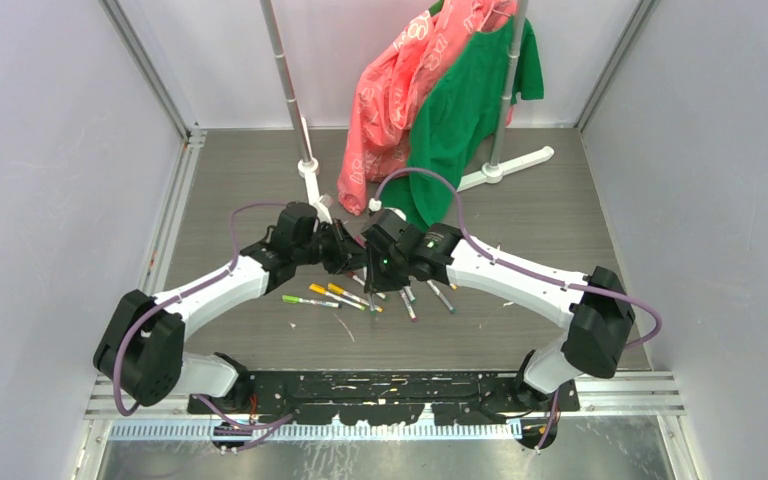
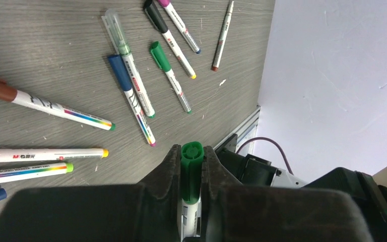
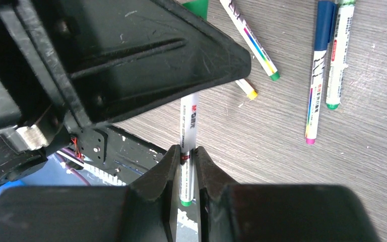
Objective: Open the pen caps
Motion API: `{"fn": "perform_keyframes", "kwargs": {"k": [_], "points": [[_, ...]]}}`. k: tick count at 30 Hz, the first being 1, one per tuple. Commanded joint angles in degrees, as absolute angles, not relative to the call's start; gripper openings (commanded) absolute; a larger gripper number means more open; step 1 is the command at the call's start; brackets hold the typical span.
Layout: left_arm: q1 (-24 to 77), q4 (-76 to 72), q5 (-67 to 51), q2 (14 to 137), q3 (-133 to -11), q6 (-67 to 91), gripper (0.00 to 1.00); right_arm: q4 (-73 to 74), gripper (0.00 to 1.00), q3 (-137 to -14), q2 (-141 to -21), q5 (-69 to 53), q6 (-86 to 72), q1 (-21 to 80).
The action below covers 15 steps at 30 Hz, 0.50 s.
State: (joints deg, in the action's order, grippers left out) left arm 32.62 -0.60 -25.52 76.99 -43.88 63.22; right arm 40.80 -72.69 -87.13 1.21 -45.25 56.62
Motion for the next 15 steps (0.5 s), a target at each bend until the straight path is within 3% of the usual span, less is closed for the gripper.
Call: {"fn": "perform_keyframes", "kwargs": {"k": [1, 4, 9, 15], "points": [[32.9, -3.2, -25.4, 74.3, -43.4, 63.0, 0.0, 38.1, 0.01, -73.4, -86.3, 0.8, -45.8, 56.9], [32.9, -2.3, -24.5, 72.9, -42.9, 62.5, 0.0, 38.1, 0.02, -73.1, -85.8, 0.8, -45.4, 57.0], [32.9, -0.4, -23.7, 71.9, -43.0, 62.1, 0.0, 38.1, 0.23, -72.8, -86.0, 0.8, -44.8, 57.0], [32.9, 1.4, -22.4, 70.8, -43.0, 62.7, 0.0, 37.3, 0.31, -72.5, -86.5, 0.8, -45.0, 56.9]]}}
